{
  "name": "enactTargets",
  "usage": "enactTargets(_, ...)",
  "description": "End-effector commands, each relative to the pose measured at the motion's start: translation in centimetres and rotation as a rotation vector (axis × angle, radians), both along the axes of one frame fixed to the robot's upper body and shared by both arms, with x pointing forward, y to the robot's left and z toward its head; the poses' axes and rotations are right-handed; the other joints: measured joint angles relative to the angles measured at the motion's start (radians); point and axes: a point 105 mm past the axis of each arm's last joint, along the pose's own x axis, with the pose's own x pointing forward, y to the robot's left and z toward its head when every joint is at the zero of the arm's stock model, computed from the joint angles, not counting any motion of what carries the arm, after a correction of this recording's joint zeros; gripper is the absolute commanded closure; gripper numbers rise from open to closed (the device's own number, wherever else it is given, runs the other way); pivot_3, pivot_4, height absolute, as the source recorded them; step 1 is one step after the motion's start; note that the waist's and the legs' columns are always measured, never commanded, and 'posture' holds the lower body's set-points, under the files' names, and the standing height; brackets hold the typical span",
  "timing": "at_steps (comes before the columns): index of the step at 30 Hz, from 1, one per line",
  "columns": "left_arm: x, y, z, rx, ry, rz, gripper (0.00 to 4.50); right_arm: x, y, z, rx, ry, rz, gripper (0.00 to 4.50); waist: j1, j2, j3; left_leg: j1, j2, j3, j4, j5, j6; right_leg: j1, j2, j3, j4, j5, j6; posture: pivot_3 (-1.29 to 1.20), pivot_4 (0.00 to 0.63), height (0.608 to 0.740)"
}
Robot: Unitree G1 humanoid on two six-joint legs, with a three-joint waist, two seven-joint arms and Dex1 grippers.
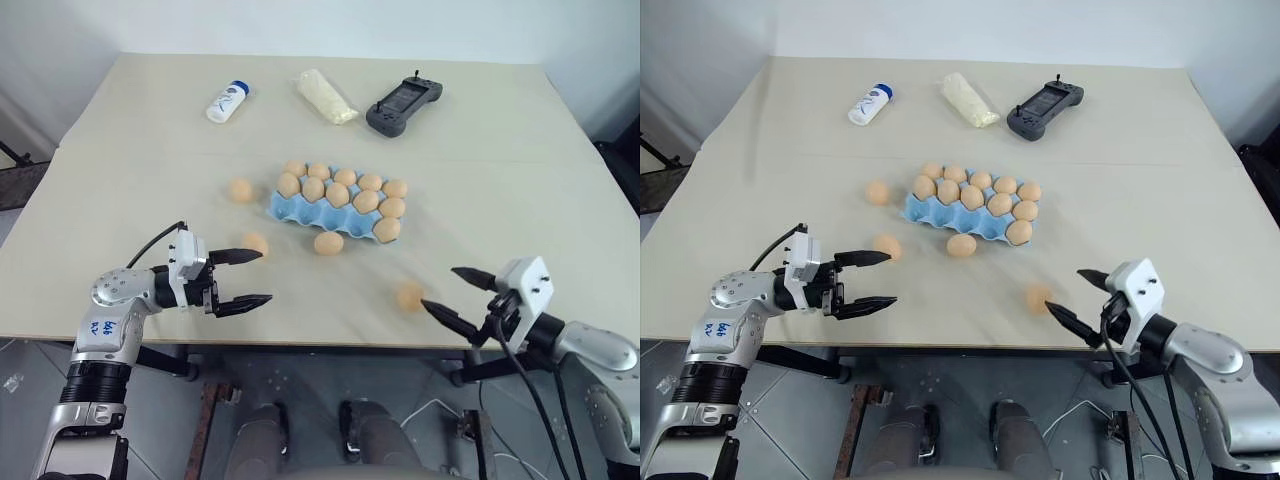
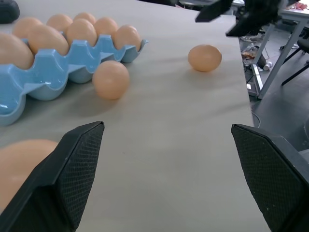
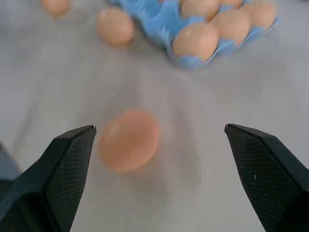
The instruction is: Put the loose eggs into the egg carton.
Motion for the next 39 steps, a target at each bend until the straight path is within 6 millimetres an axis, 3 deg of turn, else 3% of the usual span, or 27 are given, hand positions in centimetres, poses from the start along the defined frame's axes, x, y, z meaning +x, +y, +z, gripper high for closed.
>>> enactTargets(1,-0.1,-0.3,0.3,-0.012,-0.03,-0.018,0.01,0.3,0.2,-0.8,-0.058,-0.037,0.031,0.0,0.0,0.0,0.0,0.0,0.0,0.0,0.0,0.0,0.0,0.0,0.0,0.0,0.0,0.0,0.0,0.0,0.15,0.74)
enactTargets(15,-1.6,-0.1,-0.3,-0.033,-0.008,-0.069,0.01,1.3,0.8,-2.6,-0.063,-0.029,0.094,0.0,0.001,0.0,0.0,0.001,0.0,0.0,0.002,0.0,0.001,0.001,0.001,0.0,0.002,0.0,0.001,0.0,0.15,0.74)
enactTargets(26,-1.6,0.9,-2.1,0.064,0.069,0.0,0.01,4.0,1.8,-4.1,-0.031,-0.019,0.137,0.0,-0.002,0.0,0.0,0.002,0.0,0.0,0.002,0.001,0.001,0.001,0.0,0.0,0.003,0.0,0.001,0.0,0.15,0.74)
enactTargets(36,-1.8,1.4,-2.1,0.072,0.063,0.031,0.01,5.1,3.0,-3.6,-0.016,-0.052,0.18,0.0,-0.004,0.0,0.0,0.002,0.0,0.0,0.001,0.001,0.001,0.001,-0.001,0.0,0.002,0.0,0.001,0.0,0.15,0.74)
enactTargets(39,-1.8,1.5,-2.1,0.067,0.052,0.045,0.0,5.1,3.2,-3.4,-0.01,-0.062,0.184,0.57,-0.004,0.0,0.0,0.002,0.0,0.0,0.001,0.001,0.001,0.001,-0.001,-0.001,0.002,0.0,0.001,0.0,0.15,0.74)
